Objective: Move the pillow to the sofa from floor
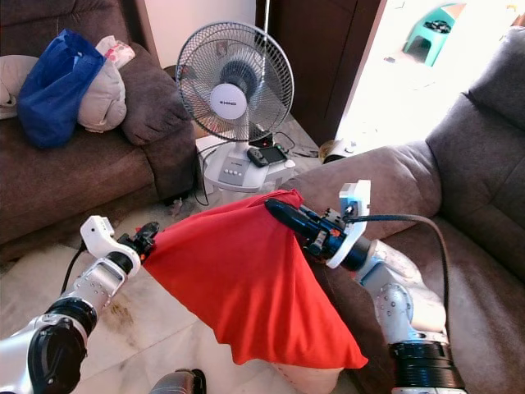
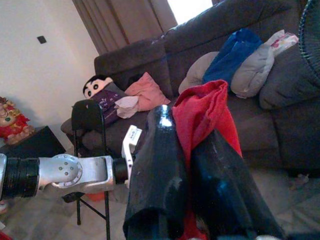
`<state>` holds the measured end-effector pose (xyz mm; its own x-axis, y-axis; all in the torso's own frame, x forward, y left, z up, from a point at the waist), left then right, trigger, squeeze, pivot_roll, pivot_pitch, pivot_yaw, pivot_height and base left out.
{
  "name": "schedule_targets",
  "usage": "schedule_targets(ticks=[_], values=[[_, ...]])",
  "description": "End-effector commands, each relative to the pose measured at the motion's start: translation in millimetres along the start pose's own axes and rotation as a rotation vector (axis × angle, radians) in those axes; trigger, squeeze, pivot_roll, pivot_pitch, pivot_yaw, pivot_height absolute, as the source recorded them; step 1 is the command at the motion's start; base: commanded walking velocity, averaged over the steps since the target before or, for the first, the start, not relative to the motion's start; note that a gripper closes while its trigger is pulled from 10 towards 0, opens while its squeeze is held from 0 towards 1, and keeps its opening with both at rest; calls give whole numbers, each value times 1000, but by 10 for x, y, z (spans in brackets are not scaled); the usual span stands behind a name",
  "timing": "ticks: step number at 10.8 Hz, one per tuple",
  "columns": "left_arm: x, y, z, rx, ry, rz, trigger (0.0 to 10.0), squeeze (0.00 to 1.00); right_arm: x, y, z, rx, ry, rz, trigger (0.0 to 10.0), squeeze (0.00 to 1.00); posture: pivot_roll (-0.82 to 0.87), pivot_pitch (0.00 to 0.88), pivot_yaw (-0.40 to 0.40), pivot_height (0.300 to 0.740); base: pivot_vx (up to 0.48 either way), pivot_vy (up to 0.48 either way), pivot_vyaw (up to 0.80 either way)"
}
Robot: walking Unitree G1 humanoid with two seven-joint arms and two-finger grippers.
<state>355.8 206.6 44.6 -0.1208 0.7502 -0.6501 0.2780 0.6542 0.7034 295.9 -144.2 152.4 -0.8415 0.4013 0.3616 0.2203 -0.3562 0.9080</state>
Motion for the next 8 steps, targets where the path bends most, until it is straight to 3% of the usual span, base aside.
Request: schedule_targets(ticks=[1, 3, 4, 5, 6, 7, 8], values=[[46, -63, -25, 18, 16, 21, 0, 0, 44, 214, 80, -74, 45, -78, 10000, 0, 39, 17, -63, 740, 0, 0, 0], [74, -54, -37, -4, 34, 23, 0, 0, 10, 143, 88, -63, 21, -68, 10000, 0, 47, 15, -62, 740, 0, 0, 0], [92, 59, -39, -66, 59, 33, 0, 0, -243, 144, 79, -89, -183, -101, 10000, 0, 48, 15, -61, 740, 0, 0, 0], [80, 166, -30, -113, 89, 104, 0, 0, -523, 67, 17, -39, -413, -142, 10000, 0, 53, 15, -60, 740, 0, 0, 0], [-22, 299, -5, -180, 83, 208, 4235, 0, -766, -39, -95, 5, -634, -151, 10000, 0, 56, 15, -60, 740, 0, 0, 0], [-149, 412, 16, -246, 44, 235, 10000, 0, -856, -104, -155, 50, -742, -222, 10000, 0, 58, 14, -60, 740, 0, 0, 0], [-251, 487, 31, -287, 16, 265, 10000, 0, -916, -114, -195, 17, -823, -209, 10000, 0, 65, 12, -57, 740, 0, 0, 0]])
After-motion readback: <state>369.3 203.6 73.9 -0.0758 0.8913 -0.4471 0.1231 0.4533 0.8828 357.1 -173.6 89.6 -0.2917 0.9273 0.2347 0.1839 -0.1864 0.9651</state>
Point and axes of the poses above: a point about 5 cm out from each wrist's last joint towards the gripper, its own z axis pointing out of the wrist towards the gripper, its own y axis along the axis of the wrist's last joint, x = y × z, the point moved 2 cm from there along z, pointing out of the wrist towards the gripper, and after that the axes turned 2 degrees about z, right-handed, at the moved point
